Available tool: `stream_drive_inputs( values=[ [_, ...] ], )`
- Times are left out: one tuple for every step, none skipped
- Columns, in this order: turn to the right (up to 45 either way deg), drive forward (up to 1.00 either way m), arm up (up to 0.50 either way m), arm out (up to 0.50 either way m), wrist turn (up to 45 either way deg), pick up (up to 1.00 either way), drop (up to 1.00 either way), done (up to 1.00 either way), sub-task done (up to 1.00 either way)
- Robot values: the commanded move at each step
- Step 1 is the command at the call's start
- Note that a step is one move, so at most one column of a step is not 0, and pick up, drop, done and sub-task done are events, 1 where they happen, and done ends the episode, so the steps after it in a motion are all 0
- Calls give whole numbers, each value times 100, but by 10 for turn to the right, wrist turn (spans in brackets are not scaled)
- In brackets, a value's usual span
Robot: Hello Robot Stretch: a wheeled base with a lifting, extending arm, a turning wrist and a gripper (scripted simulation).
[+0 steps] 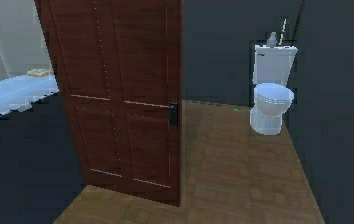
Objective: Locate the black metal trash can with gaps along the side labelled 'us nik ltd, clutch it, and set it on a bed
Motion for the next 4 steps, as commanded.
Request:
stream_drive_inputs(
  values=[
    [0,0,0,0,-60,0,0,0,0],
    [0,0,0,-38,0,0,0,0,0],
    [-450,0,0,0,0,0,0,0,0],
    [0,30,0,0,0,0,0,0,0]
  ],
)
